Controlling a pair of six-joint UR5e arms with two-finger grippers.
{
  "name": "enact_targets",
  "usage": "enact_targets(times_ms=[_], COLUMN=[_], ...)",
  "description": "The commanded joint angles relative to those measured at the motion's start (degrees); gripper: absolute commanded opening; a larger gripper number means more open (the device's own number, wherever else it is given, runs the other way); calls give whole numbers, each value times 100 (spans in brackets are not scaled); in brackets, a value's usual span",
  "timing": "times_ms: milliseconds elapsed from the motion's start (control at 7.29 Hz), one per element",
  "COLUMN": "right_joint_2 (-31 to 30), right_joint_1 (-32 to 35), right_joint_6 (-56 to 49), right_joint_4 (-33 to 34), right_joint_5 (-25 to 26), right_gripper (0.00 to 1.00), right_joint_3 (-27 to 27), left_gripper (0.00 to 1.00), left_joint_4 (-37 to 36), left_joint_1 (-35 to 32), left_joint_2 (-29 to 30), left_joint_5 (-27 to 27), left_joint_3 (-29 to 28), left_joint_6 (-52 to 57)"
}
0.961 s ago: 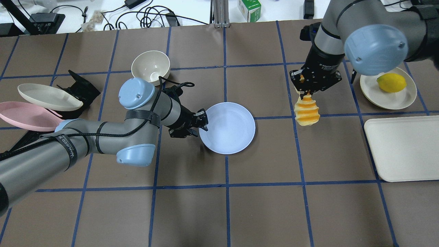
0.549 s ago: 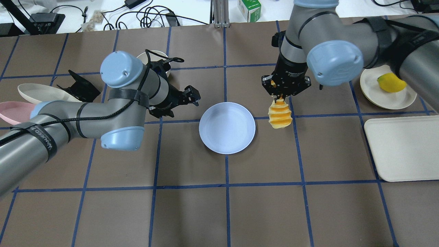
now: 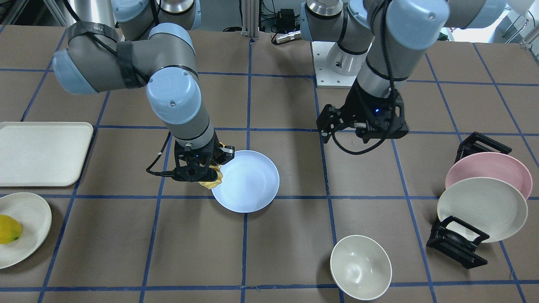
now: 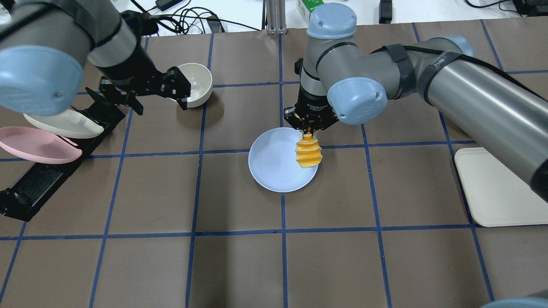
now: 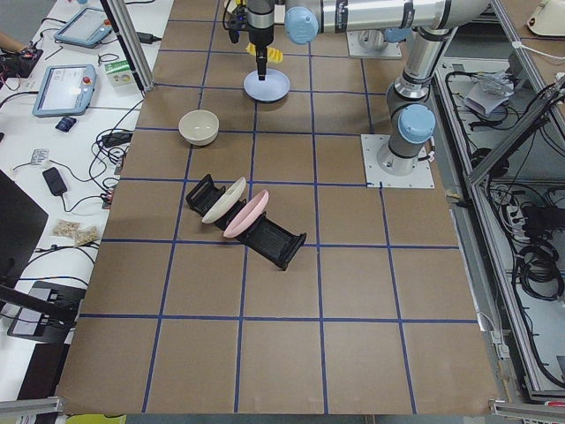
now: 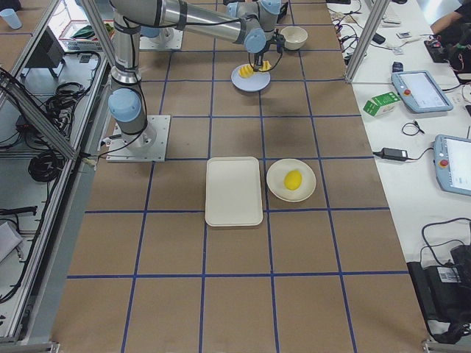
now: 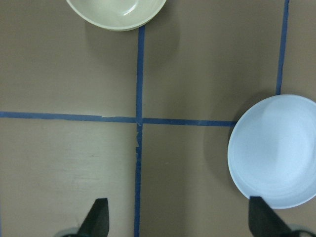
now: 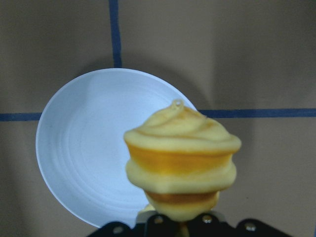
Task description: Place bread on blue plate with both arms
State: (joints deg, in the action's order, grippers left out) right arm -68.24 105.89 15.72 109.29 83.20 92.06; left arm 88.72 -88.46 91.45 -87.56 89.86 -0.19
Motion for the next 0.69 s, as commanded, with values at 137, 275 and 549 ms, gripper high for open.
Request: enact_targets(times_ms=[137, 275, 549], right_joint_2=[583, 758, 804], right_joint_1=[441, 441, 441], right_joint_6=[133, 142, 142], right_joint_4=[232, 408, 409], right_joint_5=[-59, -15, -50], right_gripper=[0, 0, 14], right_joint_3=[-171, -145, -136], left_gripper=[100, 100, 100], left_joint_4=[896, 632, 568], left_joint_1=[189, 40, -93], left_joint_2=[-181, -172, -136], left_joint_5=[-155, -243, -192], left_joint_3=[-785, -664, -602], left_joint_6=[345, 397, 389])
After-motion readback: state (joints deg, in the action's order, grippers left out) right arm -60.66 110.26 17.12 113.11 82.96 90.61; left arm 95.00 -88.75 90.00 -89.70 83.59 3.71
